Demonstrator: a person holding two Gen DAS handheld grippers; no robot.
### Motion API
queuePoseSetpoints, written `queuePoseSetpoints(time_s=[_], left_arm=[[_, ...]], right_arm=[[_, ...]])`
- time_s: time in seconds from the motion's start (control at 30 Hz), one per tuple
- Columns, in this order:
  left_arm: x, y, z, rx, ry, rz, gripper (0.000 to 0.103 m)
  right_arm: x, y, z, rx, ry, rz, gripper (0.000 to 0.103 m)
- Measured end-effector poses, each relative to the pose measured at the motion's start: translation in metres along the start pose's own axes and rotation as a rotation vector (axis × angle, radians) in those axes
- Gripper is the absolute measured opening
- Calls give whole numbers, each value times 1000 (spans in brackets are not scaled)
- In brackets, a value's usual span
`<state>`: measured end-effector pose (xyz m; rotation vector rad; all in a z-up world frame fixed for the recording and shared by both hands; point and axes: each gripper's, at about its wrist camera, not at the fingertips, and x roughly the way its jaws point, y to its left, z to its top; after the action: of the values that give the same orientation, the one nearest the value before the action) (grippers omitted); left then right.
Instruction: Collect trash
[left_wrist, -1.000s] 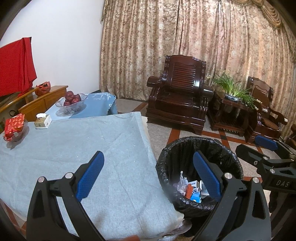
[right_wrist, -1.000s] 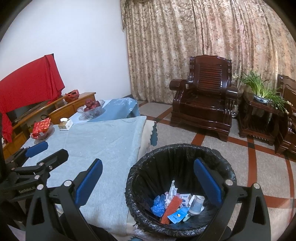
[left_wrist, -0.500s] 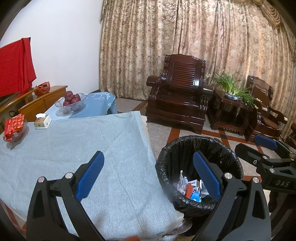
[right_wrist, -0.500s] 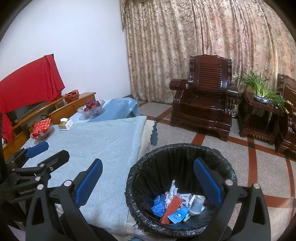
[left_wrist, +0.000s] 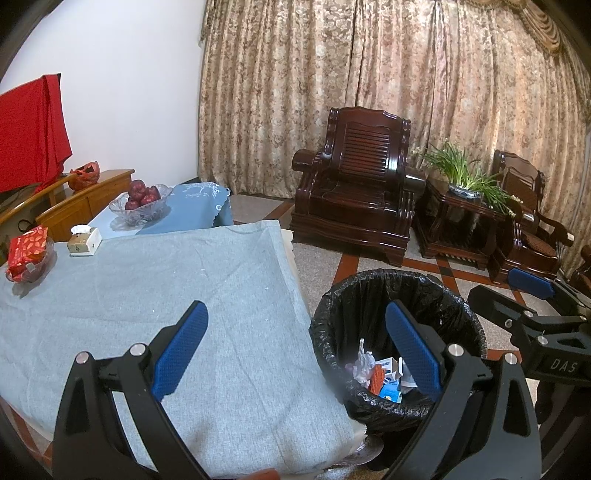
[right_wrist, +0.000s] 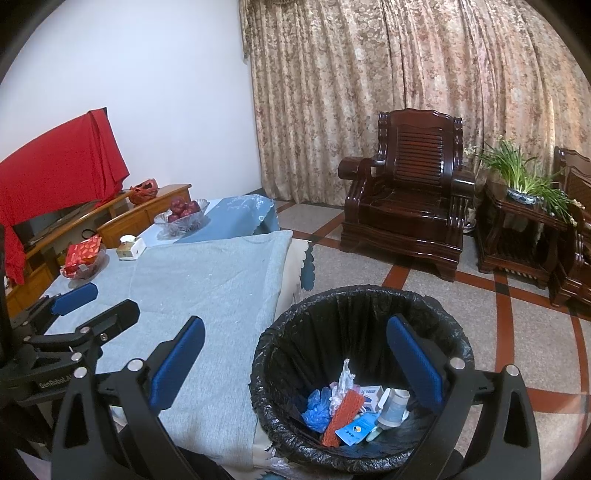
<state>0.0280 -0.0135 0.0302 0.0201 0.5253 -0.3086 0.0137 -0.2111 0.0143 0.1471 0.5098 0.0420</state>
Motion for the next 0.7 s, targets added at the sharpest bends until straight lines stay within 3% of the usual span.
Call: queuePoseSetpoints(time_s=[0.7], left_arm=[[0, 1, 0, 1, 1, 1, 94]], right_arm=[[1, 0, -1, 0, 1, 0, 97]])
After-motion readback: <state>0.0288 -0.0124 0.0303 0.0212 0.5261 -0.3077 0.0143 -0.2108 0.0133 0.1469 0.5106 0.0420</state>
